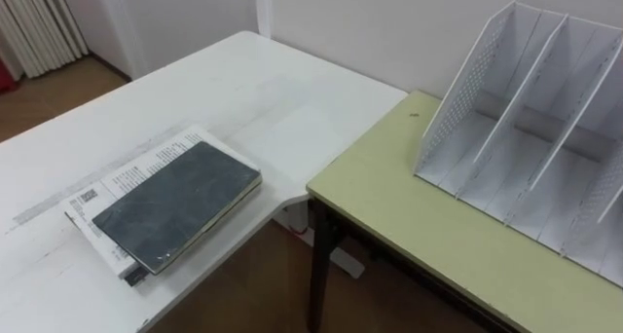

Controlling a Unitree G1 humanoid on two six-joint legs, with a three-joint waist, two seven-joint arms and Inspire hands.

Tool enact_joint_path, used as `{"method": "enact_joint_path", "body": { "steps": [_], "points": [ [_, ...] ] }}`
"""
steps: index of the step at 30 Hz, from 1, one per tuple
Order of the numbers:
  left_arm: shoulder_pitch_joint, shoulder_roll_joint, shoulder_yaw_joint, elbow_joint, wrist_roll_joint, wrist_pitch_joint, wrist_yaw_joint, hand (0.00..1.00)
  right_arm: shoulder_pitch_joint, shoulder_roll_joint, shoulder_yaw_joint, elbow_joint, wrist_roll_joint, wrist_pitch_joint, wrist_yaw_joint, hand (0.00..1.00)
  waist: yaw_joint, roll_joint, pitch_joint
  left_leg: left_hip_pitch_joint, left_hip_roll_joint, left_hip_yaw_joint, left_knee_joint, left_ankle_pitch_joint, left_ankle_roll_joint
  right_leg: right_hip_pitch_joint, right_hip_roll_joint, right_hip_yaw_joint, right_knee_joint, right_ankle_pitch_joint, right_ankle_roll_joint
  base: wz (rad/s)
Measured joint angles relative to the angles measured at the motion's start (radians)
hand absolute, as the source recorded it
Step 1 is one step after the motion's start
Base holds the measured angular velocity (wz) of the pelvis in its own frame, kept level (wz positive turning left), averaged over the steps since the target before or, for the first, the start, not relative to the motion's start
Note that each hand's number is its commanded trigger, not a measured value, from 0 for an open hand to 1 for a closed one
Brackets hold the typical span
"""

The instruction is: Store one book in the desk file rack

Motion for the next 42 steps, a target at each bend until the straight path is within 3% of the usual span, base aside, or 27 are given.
{"method": "enact_joint_path", "body": {
  "steps": [6, 9, 11, 15, 20, 25, 30, 42],
  "points": [
    [-0.027, 0.004, -0.096, -0.074, 0.255, 0.0, 0.001, 0.0, -0.011, 0.0, 0.014, 0.002, -0.017, -0.018, 0.001, 0.0, -0.037, 0.002, 0.0027, 0.003, 0.0, -0.001, 0.0, 0.0, 0.0, 0.004, 0.0, 0.001, -0.001, -0.001, 0.0, 0.01],
    [-0.034, 0.006, -0.188, -0.161, 0.399, 0.006, 0.004, 0.0, -0.031, -0.001, 0.026, 0.005, -0.017, -0.021, 0.003, 0.0, -0.068, 0.001, 0.0068, 0.003, -0.001, -0.001, 0.001, 0.001, 0.001, 0.006, -0.001, 0.002, -0.002, -0.001, 0.001, 0.01],
    [-0.045, 0.003, -0.263, -0.254, 0.498, 0.009, 0.004, 0.0, -0.04, -0.001, 0.032, 0.002, -0.023, -0.023, 0.011, 0.0, -0.078, 0.0, 0.0136, 0.009, -0.002, 0.003, 0.0, 0.001, 0.002, 0.009, 0.0, 0.014, -0.001, -0.001, 0.001, -0.06],
    [-0.061, 0.012, -0.361, -0.382, 0.597, 0.013, 0.004, 0.0, -0.051, -0.002, 0.047, 0.003, -0.024, -0.025, 0.012, 0.0, -0.102, -0.001, 0.0152, 0.016, -0.003, 0.002, -0.001, 0.001, 0.002, 0.014, 0.0, 0.015, -0.002, -0.001, 0.002, -0.02],
    [-0.071, 0.036, -0.457, -0.63, 0.655, 0.018, 0.004, 0.0, -0.061, -0.005, 0.067, 0.003, -0.02, -0.027, 0.01, 0.0, -0.109, 0.005, 0.0143, 0.007, -0.003, 0.001, 0.0, 0.001, 0.002, 0.008, 0.0, 0.014, -0.003, -0.001, 0.002, 0.0],
    [-0.08, 0.036, -0.475, -0.705, 0.689, 0.011, 0.004, 0.0, -0.064, -0.008, 0.066, 0.003, -0.035, -0.027, 0.016, 0.0, -0.115, 0.017, 0.007, 0.005, -0.003, -0.002, 0.0, 0.001, 0.002, 0.007, 0.0, 0.006, -0.004, -0.002, 0.002, 0.01],
    [-0.079, 0.088, -0.466, -0.857, 0.718, 0.009, 0.021, 0.0, -0.068, -0.019, 0.068, 0.006, -0.034, -0.021, 0.043, 0.0, -0.112, 0.017, 0.0067, 0.002, -0.003, -0.004, 0.0, 0.001, 0.002, 0.006, 0.0, 0.0, -0.004, -0.002, 0.001, 0.03],
    [-0.07, 0.12, -0.369, -1.011, 0.84, 0.012, 0.128, 0.0, -0.068, -0.021, 0.068, 0.007, -0.034, -0.004, 0.043, 0.0, -0.097, 0.017, 0.0054, 0.002, -0.002, -0.006, 0.004, 0.001, 0.002, 0.012, -0.001, -0.013, -0.004, -0.002, 0.001, 0.02]
  ]
}}
